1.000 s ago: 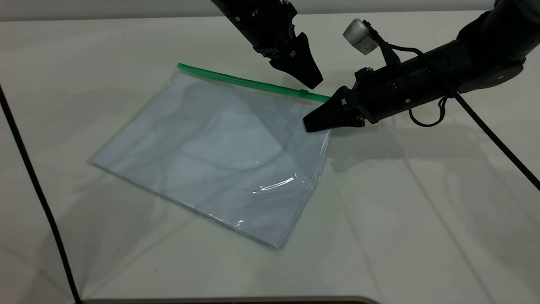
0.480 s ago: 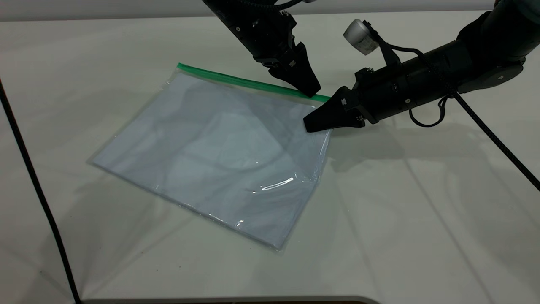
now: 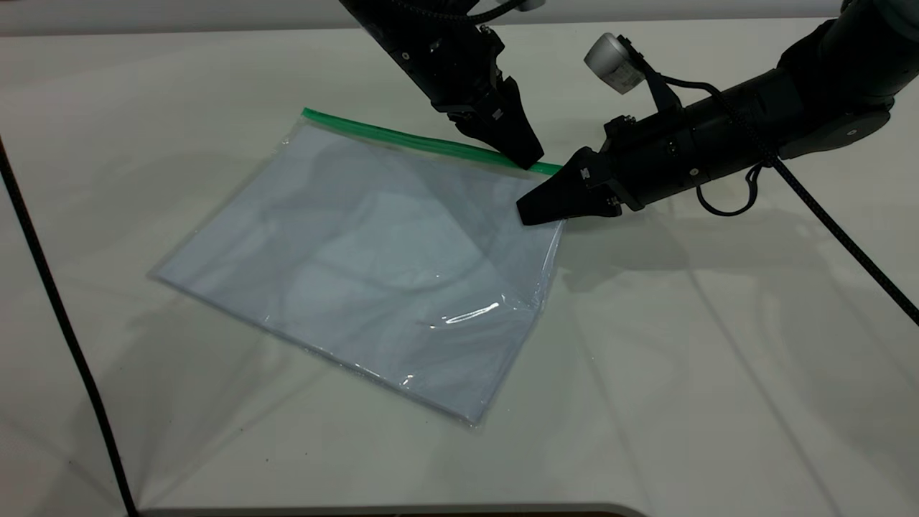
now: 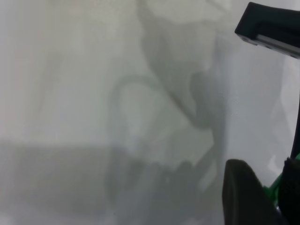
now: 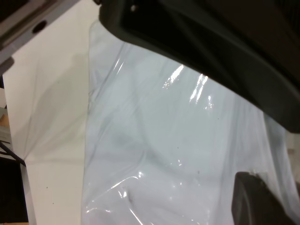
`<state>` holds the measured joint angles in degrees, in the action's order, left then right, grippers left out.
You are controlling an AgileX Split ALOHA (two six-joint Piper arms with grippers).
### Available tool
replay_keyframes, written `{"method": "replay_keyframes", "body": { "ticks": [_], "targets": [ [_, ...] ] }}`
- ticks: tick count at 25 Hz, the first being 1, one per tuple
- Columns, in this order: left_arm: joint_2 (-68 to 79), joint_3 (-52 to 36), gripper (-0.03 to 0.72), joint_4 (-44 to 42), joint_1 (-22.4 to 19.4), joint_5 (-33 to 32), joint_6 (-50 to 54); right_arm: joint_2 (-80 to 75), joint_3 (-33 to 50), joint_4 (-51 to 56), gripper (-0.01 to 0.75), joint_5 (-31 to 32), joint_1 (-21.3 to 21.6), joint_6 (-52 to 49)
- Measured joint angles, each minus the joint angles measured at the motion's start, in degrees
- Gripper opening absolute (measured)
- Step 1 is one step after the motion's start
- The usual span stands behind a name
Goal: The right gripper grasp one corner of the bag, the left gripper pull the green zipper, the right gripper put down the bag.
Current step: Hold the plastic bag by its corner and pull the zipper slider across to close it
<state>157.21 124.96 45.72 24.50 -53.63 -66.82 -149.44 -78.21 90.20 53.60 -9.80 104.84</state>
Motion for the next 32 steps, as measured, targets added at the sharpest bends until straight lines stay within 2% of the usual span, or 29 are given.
{"method": "replay_keyframes", "body": {
  "ticks": [5, 14, 32],
  "targets": [
    [0.0, 0.0, 0.192, 0.0, 0.0, 0.0, 0.0, 0.0, -0.1, 0.0, 0.036, 0.0, 0.0, 0.0],
    [0.0, 0.0, 0.058, -1.6, 0.0, -0.3, -0.4, 0.0, -0.1, 0.0, 0.036, -0.2, 0.0, 0.0],
    [0.0, 0.0, 0.053, -0.6, -2.1, 1.9, -0.8, 0.0, -0.2, 0.3, 0.037, 1.1, 3.0, -0.2]
  ]
}}
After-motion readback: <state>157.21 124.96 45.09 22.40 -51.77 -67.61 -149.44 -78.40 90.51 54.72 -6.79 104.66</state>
